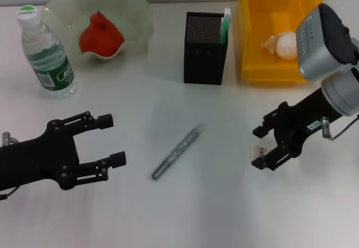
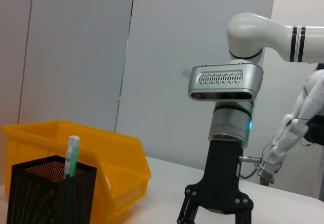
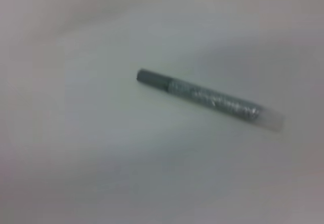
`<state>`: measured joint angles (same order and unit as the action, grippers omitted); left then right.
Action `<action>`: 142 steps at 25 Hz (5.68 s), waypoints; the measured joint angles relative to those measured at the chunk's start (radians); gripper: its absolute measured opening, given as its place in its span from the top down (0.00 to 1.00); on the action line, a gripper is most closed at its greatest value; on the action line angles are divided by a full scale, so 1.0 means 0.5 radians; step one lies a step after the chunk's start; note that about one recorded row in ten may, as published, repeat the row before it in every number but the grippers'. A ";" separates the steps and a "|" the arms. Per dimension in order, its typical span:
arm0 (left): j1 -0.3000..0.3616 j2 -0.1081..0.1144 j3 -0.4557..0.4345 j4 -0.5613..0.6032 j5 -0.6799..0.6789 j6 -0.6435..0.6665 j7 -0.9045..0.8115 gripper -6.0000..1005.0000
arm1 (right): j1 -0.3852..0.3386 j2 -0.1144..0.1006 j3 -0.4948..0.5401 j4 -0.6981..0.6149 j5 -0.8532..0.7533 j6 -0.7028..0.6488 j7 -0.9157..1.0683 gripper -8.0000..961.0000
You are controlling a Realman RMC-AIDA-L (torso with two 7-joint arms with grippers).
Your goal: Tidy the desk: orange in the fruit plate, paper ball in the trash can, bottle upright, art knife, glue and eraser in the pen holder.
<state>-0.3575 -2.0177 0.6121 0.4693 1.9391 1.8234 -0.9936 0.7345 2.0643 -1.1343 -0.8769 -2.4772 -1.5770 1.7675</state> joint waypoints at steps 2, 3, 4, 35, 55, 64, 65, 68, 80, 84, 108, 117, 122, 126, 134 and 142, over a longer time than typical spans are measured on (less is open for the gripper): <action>0.000 -0.004 0.000 0.000 0.000 -0.004 0.000 0.20 | 0.002 0.001 -0.008 -0.002 -0.014 -0.009 0.002 0.20; 0.000 -0.004 0.000 0.000 0.000 -0.004 0.000 0.20 | 0.002 0.001 -0.008 -0.002 -0.014 -0.009 0.002 0.20; 0.000 -0.006 0.000 0.000 0.000 -0.005 -0.001 0.20 | 0.005 0.001 -0.029 -0.005 -0.034 -0.027 0.003 0.20; 0.003 -0.049 0.000 -0.010 -0.001 -0.008 0.017 0.20 | 0.009 0.031 -0.203 -0.078 -0.132 0.088 -0.020 0.34; 0.002 -0.052 0.000 -0.003 0.000 -0.008 0.016 0.20 | 0.004 0.035 -0.204 -0.077 -0.122 0.090 -0.047 0.60; 0.000 -0.048 0.000 -0.003 0.000 -0.008 0.012 0.20 | 0.005 0.035 -0.142 -0.150 -0.080 0.016 -0.049 0.60; 0.000 -0.048 0.000 -0.003 0.000 -0.008 0.012 0.21 | 0.005 0.034 -0.126 -0.158 -0.072 0.005 -0.049 0.61; 0.000 -0.048 0.000 -0.003 0.000 -0.008 0.011 0.21 | 0.005 0.032 -0.105 -0.163 -0.068 -0.007 -0.051 0.64; 0.003 -0.045 0.001 -0.005 0.000 -0.006 0.017 0.21 | -0.010 0.033 -0.101 -0.184 -0.042 -0.014 -0.061 0.67; 0.009 -0.044 0.003 -0.004 0.000 0.000 0.020 0.21 | -0.014 0.037 -0.119 -0.187 -0.040 -0.008 -0.054 0.62; 0.019 -0.039 0.006 -0.003 0.006 0.007 0.034 0.22 | -0.043 0.050 -0.215 -0.127 -0.012 0.127 -0.065 0.42; 0.016 -0.038 0.006 -0.005 0.016 0.007 0.036 0.23 | -0.049 0.053 -0.259 -0.091 0.012 0.170 -0.070 0.42; 0.014 -0.036 0.006 -0.004 0.018 0.007 0.036 0.23 | -0.061 0.055 -0.299 -0.084 0.013 0.220 -0.071 0.44; 0.013 -0.035 0.006 -0.007 0.019 0.008 0.036 0.23 | -0.067 0.056 -0.306 -0.084 0.015 0.236 -0.071 0.49; 0.016 -0.034 0.006 -0.004 0.019 0.010 0.036 0.24 | -0.106 0.052 -0.204 -0.195 0.179 0.138 -0.106 0.56; 0.018 -0.032 0.001 -0.003 0.019 0.010 0.036 0.24 | -0.257 0.047 0.160 -0.222 0.601 0.046 -0.468 0.56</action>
<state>-0.3486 -2.0336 0.6127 0.4679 1.9484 1.8286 -0.9758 0.6058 2.0879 -1.0545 -0.9878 -2.1766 -1.5540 1.5334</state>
